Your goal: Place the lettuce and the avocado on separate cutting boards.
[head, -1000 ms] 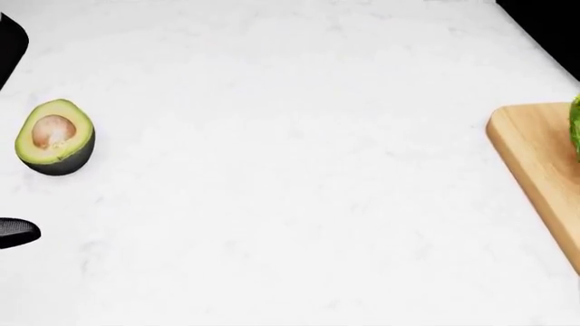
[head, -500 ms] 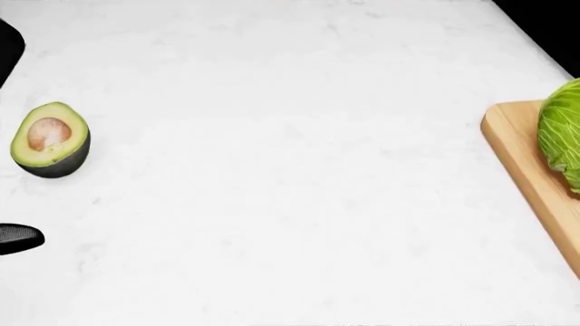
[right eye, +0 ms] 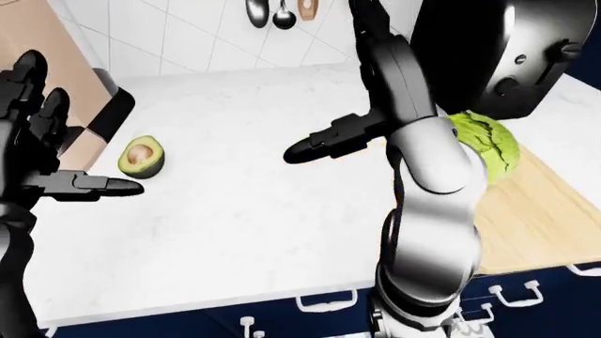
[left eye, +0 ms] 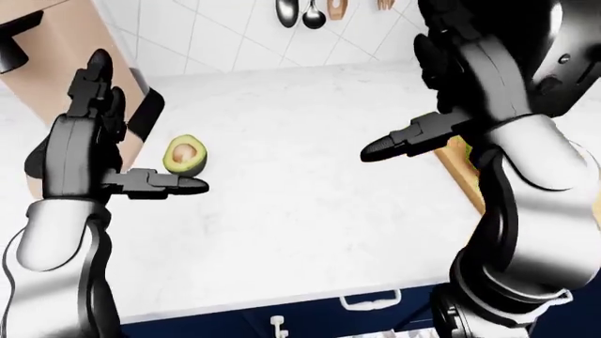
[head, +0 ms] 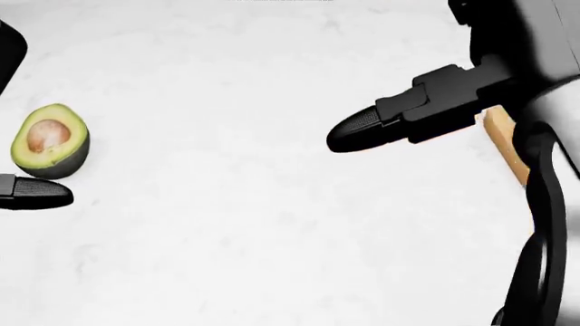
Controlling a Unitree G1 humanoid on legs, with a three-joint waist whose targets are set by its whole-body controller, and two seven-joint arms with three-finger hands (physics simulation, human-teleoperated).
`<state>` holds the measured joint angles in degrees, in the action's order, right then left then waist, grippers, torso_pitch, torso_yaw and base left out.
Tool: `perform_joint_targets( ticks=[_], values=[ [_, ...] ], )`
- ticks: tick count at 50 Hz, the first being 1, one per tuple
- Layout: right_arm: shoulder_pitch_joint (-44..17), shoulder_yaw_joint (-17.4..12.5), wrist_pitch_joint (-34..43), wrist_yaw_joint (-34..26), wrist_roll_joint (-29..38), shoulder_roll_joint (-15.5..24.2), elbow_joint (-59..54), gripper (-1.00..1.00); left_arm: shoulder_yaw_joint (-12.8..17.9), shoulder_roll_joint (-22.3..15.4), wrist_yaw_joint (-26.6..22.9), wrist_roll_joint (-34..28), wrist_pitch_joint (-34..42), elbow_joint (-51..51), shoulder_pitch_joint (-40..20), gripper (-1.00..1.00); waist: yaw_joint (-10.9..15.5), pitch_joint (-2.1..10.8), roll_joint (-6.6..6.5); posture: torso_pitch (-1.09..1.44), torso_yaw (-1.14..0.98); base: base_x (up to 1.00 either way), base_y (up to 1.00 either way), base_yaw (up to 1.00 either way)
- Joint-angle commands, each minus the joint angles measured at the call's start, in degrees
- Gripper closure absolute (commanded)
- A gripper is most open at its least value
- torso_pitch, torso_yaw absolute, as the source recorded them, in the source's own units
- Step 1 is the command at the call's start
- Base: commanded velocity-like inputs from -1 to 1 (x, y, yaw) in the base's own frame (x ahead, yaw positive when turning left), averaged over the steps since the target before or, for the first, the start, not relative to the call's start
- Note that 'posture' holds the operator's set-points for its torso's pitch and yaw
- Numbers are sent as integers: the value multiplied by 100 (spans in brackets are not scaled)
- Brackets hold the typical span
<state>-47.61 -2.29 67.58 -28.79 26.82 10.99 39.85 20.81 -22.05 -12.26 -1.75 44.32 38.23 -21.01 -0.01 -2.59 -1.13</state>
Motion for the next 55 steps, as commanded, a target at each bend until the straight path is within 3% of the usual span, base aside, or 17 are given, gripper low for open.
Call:
perform_joint_targets(
  ticks=[1, 5, 18, 20, 23, 28, 30, 34, 38, 41, 44, 51, 55],
  values=[
    [-119, 20, -145, 281, -144, -52, 119, -100, 28, -134, -72, -99, -129, 76, -169, -100, -1, 129, -19, 0, 0, 0, 0, 0],
    [25, 180, -208, 503, -345, -301, 209, -100, -137, -163, -179, -251, -215, -195, -294, -100, -3, 135, -33, 0, 0, 0, 0, 0],
    [228, 457, 76, 608, -438, -358, 644, -100, -480, -316, -844, -964, -284, -931, -830, -100, -2, 140, -13, 0, 0, 0, 0, 0],
    [327, 667, 310, 629, -290, -388, 945, -100, -492, -340, -948, -1025, -263, -1020, -943, -100, -6, 142, -15, 0, 0, 0, 0, 0],
    [386, 703, 427, 533, -199, -362, 1108, -100, -506, -351, -1066, -1128, -288, -1128, -989, -100, -4, 145, -9, 0, 0, 0, 0, 0],
    [456, 533, -70, 578, -291, -511, 650, -100, -559, -362, -1273, -1285, -362, -1344, -1050, -100, -7, 142, -11, 0, 0, 0, 0, 0],
    [482, 611, 265, 486, -215, -445, 1006, -100, -589, -364, -1354, -1349, -413, -1436, -1069, -100, -12, 152, -12, 0, 0, 0, 0, 0],
    [632, 712, 240, 549, -151, -533, 1098, -100, -620, -336, -1464, -1442, -422, -1509, -1115, -100, -5, 143, -12, 0, 0, 0, 0, 0],
    [697, 638, 405, 444, -103, -440, 1323, -100, -649, -282, -1525, -1518, -529, -1642, -1087, -100, -5, 147, -1, 0, 0, 0, 0, 0],
    [886, 673, 186, 548, -117, -542, 1253, -100, -698, -253, -1583, -1580, -582, -1775, -1116, -100, 1, 146, 0, 0, 0, 0, 0, 0],
    [1037, 498, -114, 622, -219, -576, 1066, -100, -707, -239, -1612, -1620, -630, -1889, -1192, -100, -3, 161, 3, 0, 0, 0, 0, 0],
    [929, -92, -1387, 1276, -943, -590, -404, -100, -696, -237, -1651, -1665, -699, -2003, -1220, -100, -19, 180, -1, 0, 0, 0, 0, 0],
    [841, -199, -1889, 1651, -1327, -397, -1088, -100, -699, -224, -1638, -1679, -762, -2092, -1197, -100, -22, 210, 5, 0, 0, 0, 0, 0]
  ],
)
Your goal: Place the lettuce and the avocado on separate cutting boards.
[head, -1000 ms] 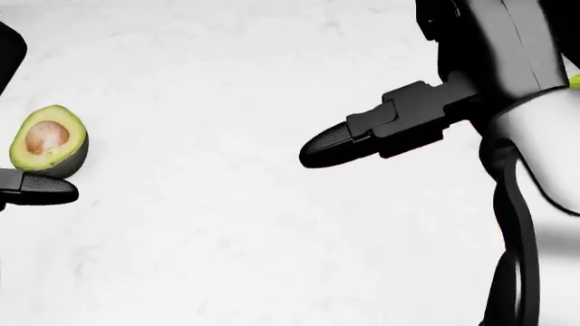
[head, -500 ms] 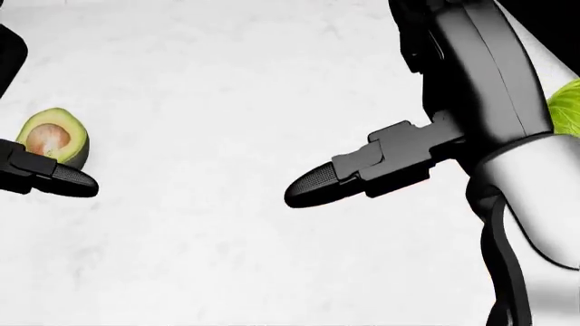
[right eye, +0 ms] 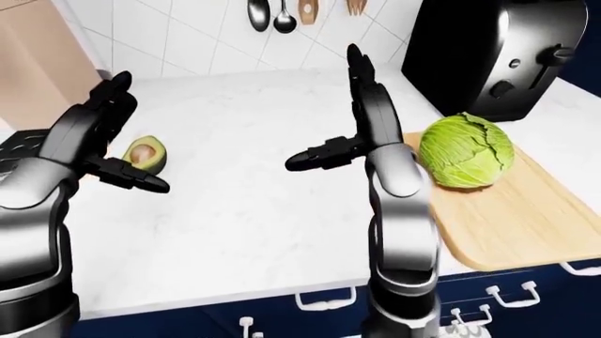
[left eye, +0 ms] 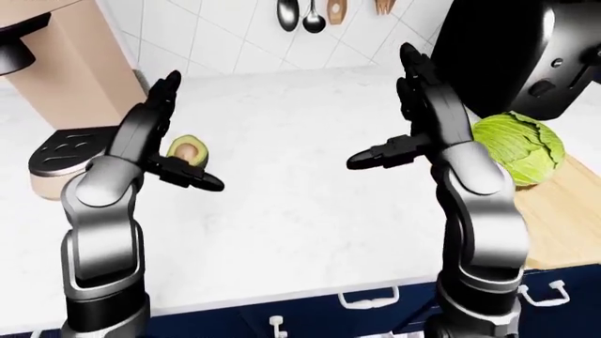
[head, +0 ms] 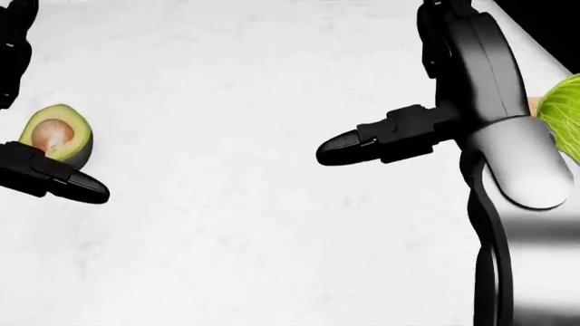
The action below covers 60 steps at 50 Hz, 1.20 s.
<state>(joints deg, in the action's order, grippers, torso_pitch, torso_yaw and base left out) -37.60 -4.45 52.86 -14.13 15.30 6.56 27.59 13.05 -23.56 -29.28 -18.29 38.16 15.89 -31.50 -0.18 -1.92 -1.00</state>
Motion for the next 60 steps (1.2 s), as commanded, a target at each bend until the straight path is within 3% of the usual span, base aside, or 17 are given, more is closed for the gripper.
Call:
perform_joint_targets(
  ticks=[1, 9, 31, 32, 35, 36, 42, 50, 60],
  values=[
    [-184, -2, -484, 268, -250, 68, 44, -100, 75, -70, 58, -28, -152, 133, -132, -100, -1, 145, -6, 0, 0, 0, 0, 0],
    [-53, -5, -803, 570, -534, 227, -202, -100, 61, -30, 50, -76, -294, -82, -23, -100, 18, 154, 20, 0, 0, 0, 0, 0],
    [46, 60, -622, 556, -513, 224, 95, -100, 69, -31, 239, -53, -832, -1044, 23, -100, 30, 178, 20, 0, 0, 0, 0, 0],
    [60, 64, -688, 575, -522, 204, 26, -100, 81, -50, 260, -64, -887, -1181, 68, -80, 29, 180, 18, 0, 0, 0, 0, 0],
    [52, 65, -678, 580, -526, 203, 28, -100, 60, -46, 269, -68, -920, -1262, 68, -54, 25, 185, 4, 0, 0, 0, 0, 0],
    [45, 67, -660, 575, -523, 210, 44, -100, 55, -51, 284, -91, -949, -1286, 83, -26, 24, 191, 1, 0, 0, 0, 0, 0],
    [23, 78, -580, 557, -512, 216, 134, -100, 12, -34, 225, -246, -1005, -1310, 159, 7, 23, 199, -15, 0, 0, 0, 0, 0],
    [-31, 70, -522, 533, -498, 241, 188, -100, -10, 13, 201, -376, -1021, -1322, 129, 98, 21, 211, -4, 0, 0, 0, 0, 0],
    [-14, 60, -518, 479, -455, 271, 222, -100, 29, -29, 56, -428, -607, -685, -22, 100, 11, 207, 2, 0, 0, 0, 0, 0]
  ],
)
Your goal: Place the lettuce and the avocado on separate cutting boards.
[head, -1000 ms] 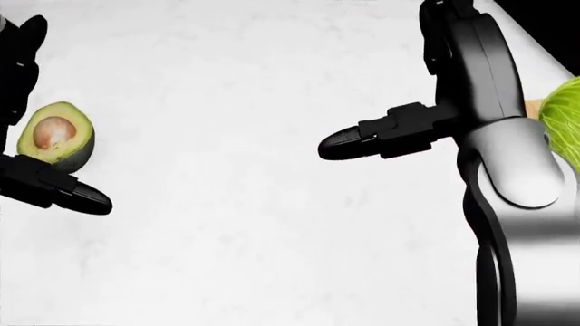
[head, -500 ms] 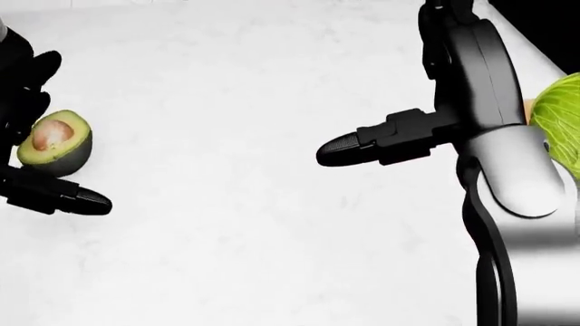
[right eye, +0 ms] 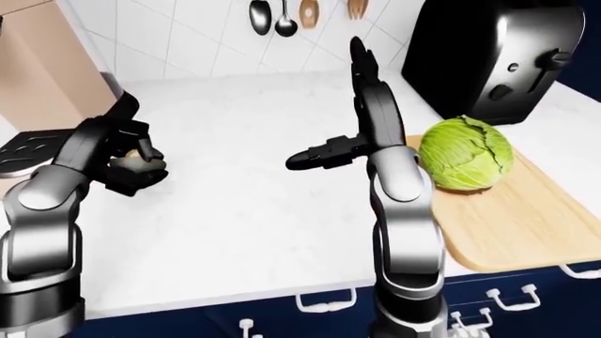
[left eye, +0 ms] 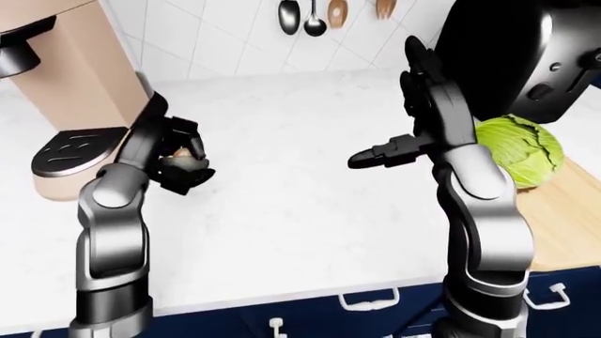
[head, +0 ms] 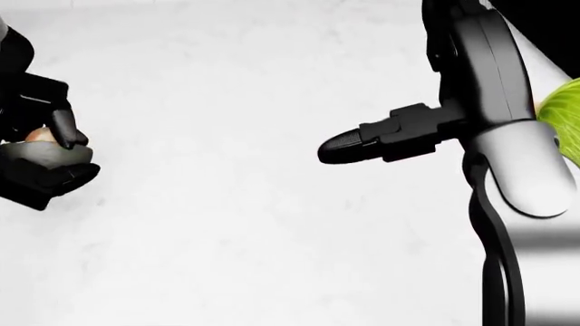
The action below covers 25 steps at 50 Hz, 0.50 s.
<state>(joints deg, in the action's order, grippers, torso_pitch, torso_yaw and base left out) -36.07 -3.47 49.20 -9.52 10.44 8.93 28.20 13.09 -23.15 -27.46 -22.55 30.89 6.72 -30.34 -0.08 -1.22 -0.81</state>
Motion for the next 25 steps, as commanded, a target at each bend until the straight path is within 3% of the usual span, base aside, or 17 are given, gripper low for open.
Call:
perform_joint_targets(
  ticks=[1, 7, 9, 10, 11, 13, 18, 25],
  values=[
    [-162, -43, -140, 28, 33, 21, 171, -100, 31, -85, -162, -3, 187, 349, -160, 100, 0, 131, -15, 0, 0, 0, 0, 0],
    [-220, -104, -93, 153, 67, 75, 163, -100, 153, -58, -225, 221, 756, 1291, -495, 100, -1, 99, 20, 0, 0, 0, 0, 0],
    [-352, -292, -197, 345, -87, -3, 148, -100, 190, -97, -212, 398, 1096, 1691, -656, 100, 2, 83, 34, 0, 0, 0, 0, 0],
    [-338, -139, -257, 317, 55, 188, 154, -100, 201, -124, -200, 487, 1255, 1890, -731, 100, 0, 74, 36, 0, 0, 0, 0, 0],
    [-445, -335, -317, 454, -93, 71, 100, -100, 226, -112, -187, 618, 1533, 2127, -847, 100, -2, 64, 46, 0, 0, 0, 0, 0],
    [-580, -368, -501, 608, -150, 165, 110, -100, 266, -173, -60, 828, 1884, 2451, -1093, 100, -2, 44, 47, 0, 0, 0, 0, 0],
    [-573, -240, -287, 505, -264, 273, 243, -100, 322, -373, 141, 1332, 2675, 3106, -1502, 100, 4, -6, 44, 0, 0, 0, 0, 0],
    [-795, -228, 10, 473, -341, 286, 495, -100, 470, -538, 452, 1859, 3481, 3862, -1476, 100, -8, -31, 23, 0, 0, 0, 0, 0]
  ],
)
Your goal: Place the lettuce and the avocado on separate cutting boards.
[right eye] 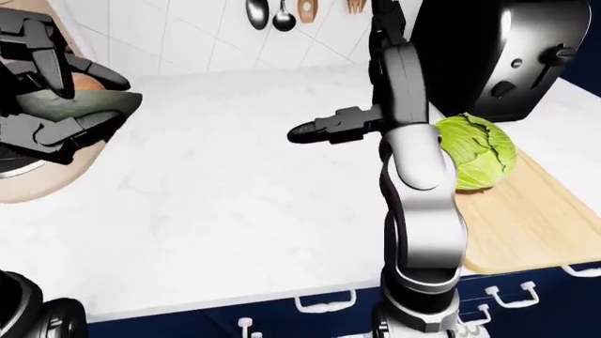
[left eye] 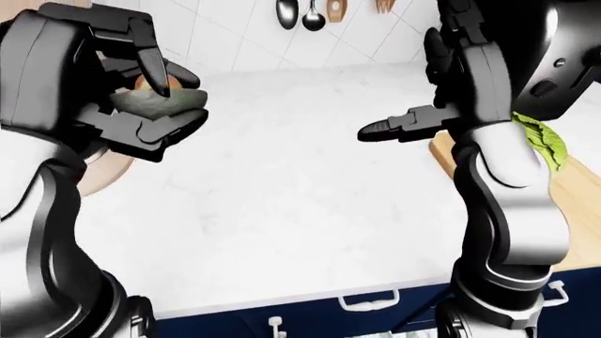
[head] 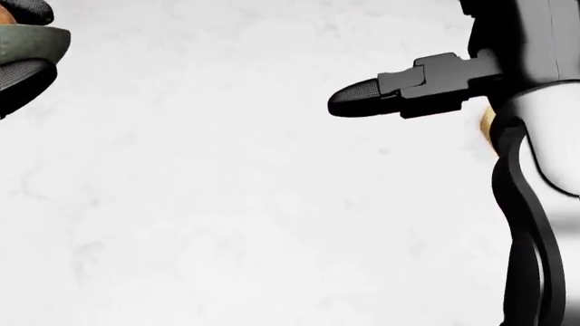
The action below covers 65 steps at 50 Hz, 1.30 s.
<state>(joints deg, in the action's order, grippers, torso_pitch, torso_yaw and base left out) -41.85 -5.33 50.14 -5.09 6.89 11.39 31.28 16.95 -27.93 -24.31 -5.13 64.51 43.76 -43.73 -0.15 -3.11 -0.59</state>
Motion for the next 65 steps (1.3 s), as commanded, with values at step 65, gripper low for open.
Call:
perform_joint_targets(
  ticks=[65],
  values=[
    [-502, 40, 829, 246, -458, -7, 1262, -100, 544, -598, 1316, 1760, 888, 847, -124, 100, -70, 198, 232, 0, 0, -17, 33, 0]
  ],
)
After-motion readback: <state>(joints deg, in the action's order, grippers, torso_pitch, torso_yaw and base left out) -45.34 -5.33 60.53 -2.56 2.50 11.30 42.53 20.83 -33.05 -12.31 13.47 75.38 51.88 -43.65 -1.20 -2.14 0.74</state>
